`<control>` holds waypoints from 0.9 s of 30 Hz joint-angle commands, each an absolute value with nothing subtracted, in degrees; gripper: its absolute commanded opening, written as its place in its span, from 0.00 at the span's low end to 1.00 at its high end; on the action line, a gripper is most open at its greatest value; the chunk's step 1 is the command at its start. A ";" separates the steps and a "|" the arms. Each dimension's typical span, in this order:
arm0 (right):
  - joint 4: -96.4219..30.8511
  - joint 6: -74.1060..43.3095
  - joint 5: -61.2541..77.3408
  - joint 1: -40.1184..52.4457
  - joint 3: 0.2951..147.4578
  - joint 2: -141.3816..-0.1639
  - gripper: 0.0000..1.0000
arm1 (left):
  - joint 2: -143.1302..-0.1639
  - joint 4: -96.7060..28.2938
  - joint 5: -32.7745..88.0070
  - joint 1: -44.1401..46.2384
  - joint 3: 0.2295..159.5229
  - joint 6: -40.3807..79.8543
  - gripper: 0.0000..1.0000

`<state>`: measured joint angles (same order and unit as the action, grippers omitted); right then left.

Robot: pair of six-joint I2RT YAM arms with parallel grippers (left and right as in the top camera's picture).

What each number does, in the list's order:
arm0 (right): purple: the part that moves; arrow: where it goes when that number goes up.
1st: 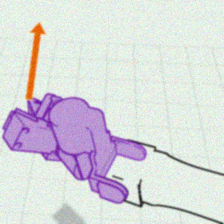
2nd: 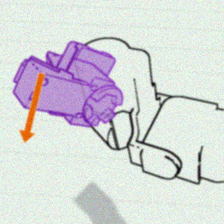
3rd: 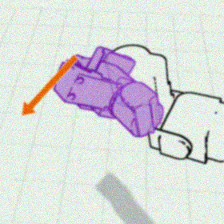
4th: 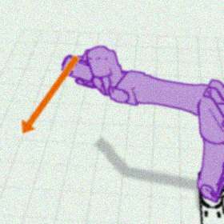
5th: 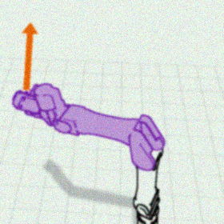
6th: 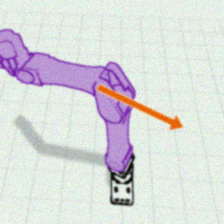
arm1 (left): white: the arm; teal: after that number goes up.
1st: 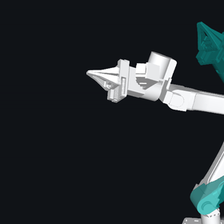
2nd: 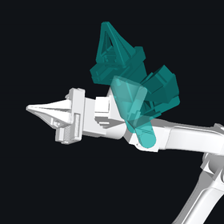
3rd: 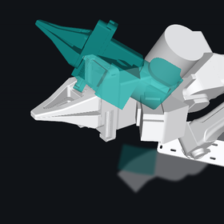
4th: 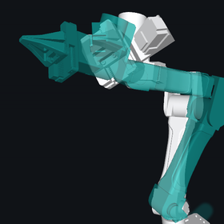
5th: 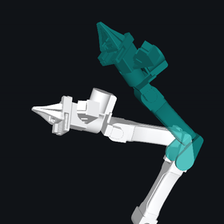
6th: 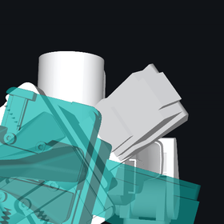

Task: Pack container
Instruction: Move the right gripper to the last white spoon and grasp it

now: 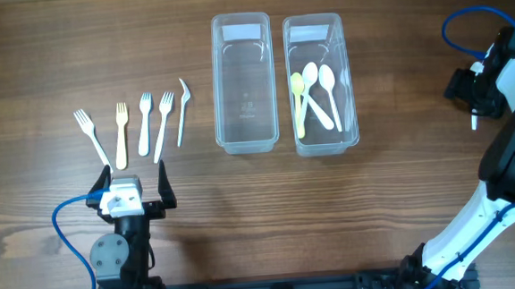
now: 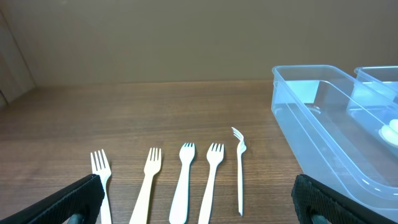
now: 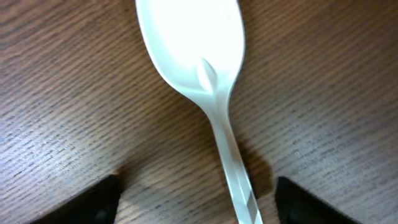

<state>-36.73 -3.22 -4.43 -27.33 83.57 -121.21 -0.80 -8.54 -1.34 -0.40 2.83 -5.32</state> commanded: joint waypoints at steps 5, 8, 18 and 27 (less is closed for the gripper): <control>-36.32 -5.41 -2.90 -27.64 83.85 -122.91 0.62 | -0.38 -8.36 -0.45 -0.75 2.33 -6.17 1.00; -36.42 -6.13 -1.80 -27.62 83.74 -123.24 0.50 | -0.38 -8.36 -0.45 -0.75 2.33 -6.17 1.00; -36.10 -6.07 3.27 -27.42 83.55 -123.24 0.69 | -0.38 -8.36 -0.45 -0.75 2.33 -6.17 1.00; -35.33 -6.57 0.91 -28.08 83.55 -123.24 0.78 | -0.38 -8.36 -0.45 -0.75 2.33 -6.17 1.00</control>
<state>-35.68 -5.61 1.02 -27.40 83.83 -121.51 -0.80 -8.54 -1.37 -0.40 2.81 -5.32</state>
